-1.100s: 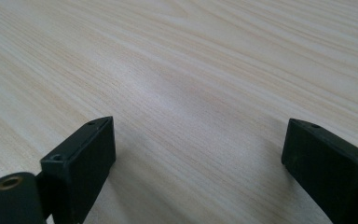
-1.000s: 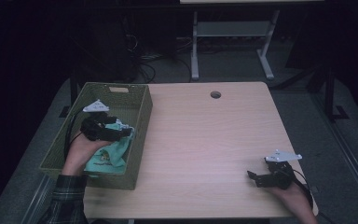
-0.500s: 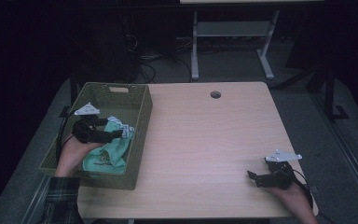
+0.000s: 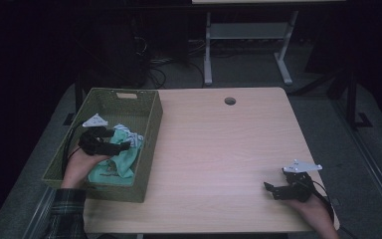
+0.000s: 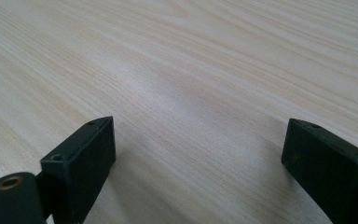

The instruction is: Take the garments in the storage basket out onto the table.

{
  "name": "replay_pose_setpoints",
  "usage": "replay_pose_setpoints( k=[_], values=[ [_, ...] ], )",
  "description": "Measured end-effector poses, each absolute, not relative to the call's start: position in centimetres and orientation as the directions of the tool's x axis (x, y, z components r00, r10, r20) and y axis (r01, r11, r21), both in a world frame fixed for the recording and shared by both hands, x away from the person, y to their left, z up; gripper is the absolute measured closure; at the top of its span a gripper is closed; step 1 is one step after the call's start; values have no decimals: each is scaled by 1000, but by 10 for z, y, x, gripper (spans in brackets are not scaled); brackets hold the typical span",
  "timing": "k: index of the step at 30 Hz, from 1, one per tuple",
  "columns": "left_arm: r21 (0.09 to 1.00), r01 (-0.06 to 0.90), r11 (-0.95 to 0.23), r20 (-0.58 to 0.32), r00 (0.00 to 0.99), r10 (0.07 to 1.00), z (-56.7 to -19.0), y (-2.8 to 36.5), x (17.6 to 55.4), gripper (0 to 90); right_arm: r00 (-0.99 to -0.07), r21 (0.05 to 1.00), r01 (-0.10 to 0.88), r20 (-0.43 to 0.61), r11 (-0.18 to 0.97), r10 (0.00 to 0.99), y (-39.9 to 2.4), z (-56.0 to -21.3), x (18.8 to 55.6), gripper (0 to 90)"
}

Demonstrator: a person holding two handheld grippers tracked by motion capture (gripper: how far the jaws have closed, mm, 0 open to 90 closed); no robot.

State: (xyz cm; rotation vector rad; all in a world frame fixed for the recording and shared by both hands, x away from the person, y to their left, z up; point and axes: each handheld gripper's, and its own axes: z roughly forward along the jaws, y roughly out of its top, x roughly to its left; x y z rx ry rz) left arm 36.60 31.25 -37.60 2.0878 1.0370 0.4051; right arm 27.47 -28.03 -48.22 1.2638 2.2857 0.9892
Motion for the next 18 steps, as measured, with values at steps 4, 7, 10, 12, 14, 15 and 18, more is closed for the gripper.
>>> replay_pose_setpoints(
  k=[4, 7, 10, 12, 14, 15, 18],
  values=[
    [735, 549, -399, -41, 623, 781, -381, 313, 368, 139, -542, 717, 597, 31, 359, 840, -280, -482, 275, 94],
    [726, 558, -402, -39, 617, 786, -385, 312, 368, 140, -543, 717, 597, 31, 359, 839, -280, -482, 275, 94],
    [717, 567, -405, -42, 615, 788, -388, 312, 369, 143, -543, 717, 597, 32, 359, 839, -280, -482, 275, 94],
    [712, 571, -407, -42, 614, 788, -390, 312, 370, 143, -543, 717, 597, 31, 359, 839, -280, -482, 275, 94],
    [705, 578, -411, -42, 612, 789, -391, 312, 371, 143, -542, 717, 597, 32, 359, 840, -280, -482, 275, 94],
    [696, 586, -416, -43, 612, 790, -393, 311, 372, 144, -543, 717, 597, 31, 360, 839, -280, -482, 275, 94],
    [676, 597, -432, -35, 612, 790, -396, 309, 373, 144, -543, 717, 597, 31, 359, 839, -280, -482, 275, 94]
  ],
)
